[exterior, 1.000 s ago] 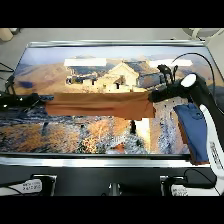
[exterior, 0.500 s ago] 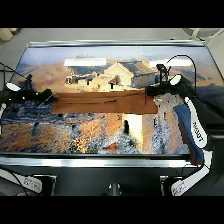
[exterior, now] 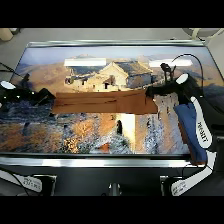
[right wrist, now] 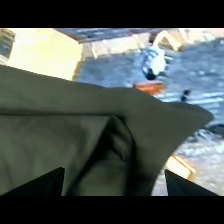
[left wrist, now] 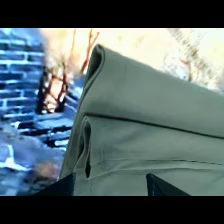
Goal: Fold the shirts.
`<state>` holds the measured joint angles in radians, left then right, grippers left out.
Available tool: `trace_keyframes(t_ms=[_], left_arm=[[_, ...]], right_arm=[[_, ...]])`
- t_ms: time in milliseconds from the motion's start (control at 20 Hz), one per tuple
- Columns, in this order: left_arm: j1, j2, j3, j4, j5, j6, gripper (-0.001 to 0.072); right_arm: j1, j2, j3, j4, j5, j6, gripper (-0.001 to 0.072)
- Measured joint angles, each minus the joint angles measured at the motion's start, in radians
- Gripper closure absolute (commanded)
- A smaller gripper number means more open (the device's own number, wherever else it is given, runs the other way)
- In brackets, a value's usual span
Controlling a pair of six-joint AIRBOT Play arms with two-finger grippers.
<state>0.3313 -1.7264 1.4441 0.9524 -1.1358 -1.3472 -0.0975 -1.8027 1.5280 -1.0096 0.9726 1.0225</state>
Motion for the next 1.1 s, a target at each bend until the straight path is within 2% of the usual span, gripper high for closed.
trace_keyframes(t_ms=[300, 600, 700, 750, 800, 900, 950, 1000, 1100], left_arm=[[0.040, 0.134, 0.012, 0.001, 0.007, 0.001, 0.0170], [-0.051, 0.195, 0.013, 0.002, 0.010, 0.004, 0.0170], [-0.103, 0.201, 0.013, -0.002, 0.010, 0.004, 0.0172], [-0.132, 0.201, 0.013, -0.001, 0.014, 0.004, 0.0181], [-0.158, 0.203, 0.013, -0.001, 0.023, 0.004, 0.0245], [-0.220, 0.203, 0.013, -0.001, 0.060, 0.004, 0.0568], [-0.250, 0.199, 0.013, -0.001, 0.082, 0.004, 0.0640], [-0.283, 0.192, 0.013, -0.001, 0.108, 0.005, 0.0681], [-0.350, 0.163, 0.013, -0.002, 0.156, 0.005, 0.0682]], right_arm=[[-0.145, -0.055, 0.000, 0.039, 0.201, -0.004, 0.0007], [-0.108, -0.140, 0.003, 0.244, 0.221, -0.009, 0.0017], [-0.074, -0.153, 0.002, 0.291, 0.190, -0.009, 0.0159], [-0.059, -0.159, 0.000, 0.313, 0.176, -0.008, 0.0323], [-0.047, -0.161, -0.001, 0.317, 0.161, -0.008, 0.0446], [-0.030, -0.156, -0.002, 0.359, 0.154, -0.026, 0.0696], [-0.025, -0.140, -0.001, 0.393, 0.153, -0.038, 0.0695], [-0.021, -0.122, 0.000, 0.413, 0.153, -0.049, 0.0695], [-0.017, -0.075, -0.001, 0.426, 0.154, -0.065, 0.0699]])
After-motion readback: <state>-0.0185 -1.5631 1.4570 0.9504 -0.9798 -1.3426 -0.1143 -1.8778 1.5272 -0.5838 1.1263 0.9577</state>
